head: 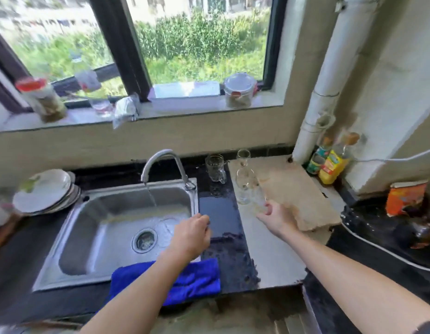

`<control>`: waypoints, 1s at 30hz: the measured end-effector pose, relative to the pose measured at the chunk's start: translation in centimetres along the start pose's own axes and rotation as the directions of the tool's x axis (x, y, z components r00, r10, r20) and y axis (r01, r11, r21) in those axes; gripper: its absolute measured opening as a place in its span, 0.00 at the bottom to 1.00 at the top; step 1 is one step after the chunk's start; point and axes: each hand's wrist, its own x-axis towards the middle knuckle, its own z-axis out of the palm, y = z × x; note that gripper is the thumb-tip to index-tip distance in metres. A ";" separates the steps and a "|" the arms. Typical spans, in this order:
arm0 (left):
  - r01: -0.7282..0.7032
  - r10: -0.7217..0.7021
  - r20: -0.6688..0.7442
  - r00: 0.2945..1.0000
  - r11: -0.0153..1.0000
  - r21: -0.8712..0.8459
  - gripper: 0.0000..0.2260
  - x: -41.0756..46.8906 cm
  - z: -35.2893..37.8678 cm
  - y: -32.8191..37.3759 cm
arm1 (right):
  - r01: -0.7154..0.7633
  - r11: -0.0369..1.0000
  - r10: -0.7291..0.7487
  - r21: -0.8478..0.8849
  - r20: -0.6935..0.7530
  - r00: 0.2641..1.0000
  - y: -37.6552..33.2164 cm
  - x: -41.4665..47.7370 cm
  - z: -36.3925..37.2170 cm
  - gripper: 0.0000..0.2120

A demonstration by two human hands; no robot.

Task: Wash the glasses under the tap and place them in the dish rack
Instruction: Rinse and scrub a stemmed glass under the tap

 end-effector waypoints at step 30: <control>0.675 -0.602 0.356 0.715 0.461 -0.576 0.11 6.4 3.4 -20.0 | 0.086 0.961 -0.189 0.263 0.394 0.900 -20.3 8.1 14.2 0.35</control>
